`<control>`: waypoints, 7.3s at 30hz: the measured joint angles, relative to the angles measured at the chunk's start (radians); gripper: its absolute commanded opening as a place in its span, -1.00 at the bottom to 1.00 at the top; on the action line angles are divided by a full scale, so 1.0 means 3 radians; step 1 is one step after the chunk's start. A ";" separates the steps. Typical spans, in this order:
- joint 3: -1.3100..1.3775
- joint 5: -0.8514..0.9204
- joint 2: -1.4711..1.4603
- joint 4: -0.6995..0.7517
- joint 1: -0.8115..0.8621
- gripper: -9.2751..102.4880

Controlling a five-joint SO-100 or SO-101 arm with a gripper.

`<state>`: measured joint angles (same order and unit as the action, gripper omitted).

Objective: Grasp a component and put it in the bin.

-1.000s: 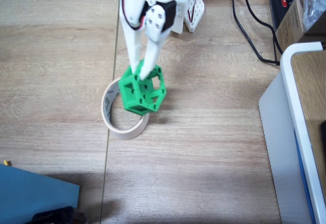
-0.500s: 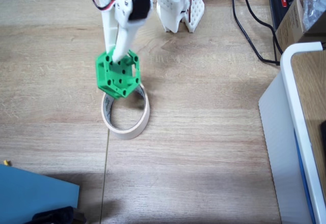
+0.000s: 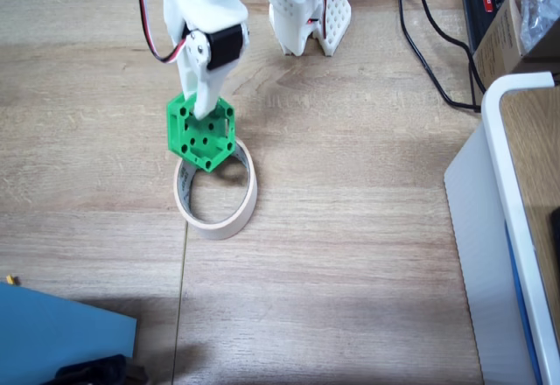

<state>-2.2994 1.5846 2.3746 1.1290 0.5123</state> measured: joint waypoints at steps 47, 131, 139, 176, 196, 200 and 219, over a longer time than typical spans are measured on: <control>-0.0015 0.0000 -0.0399 -0.0465 -0.0312 -0.81; -0.2429 0.0005 0.2715 -0.0460 0.1396 -0.82; -0.2736 0.0005 0.3099 -0.0460 0.1396 -0.82; -0.3078 0.0005 0.3313 -0.0460 0.1130 -0.82; -0.3119 0.0005 0.3324 0.0757 0.1130 -0.82; -0.3119 0.0005 0.3324 0.0869 0.1130 -0.82; -0.3119 0.0010 0.3324 0.0895 0.1130 -0.82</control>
<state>-3.2352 1.5877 3.3717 1.3975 0.8514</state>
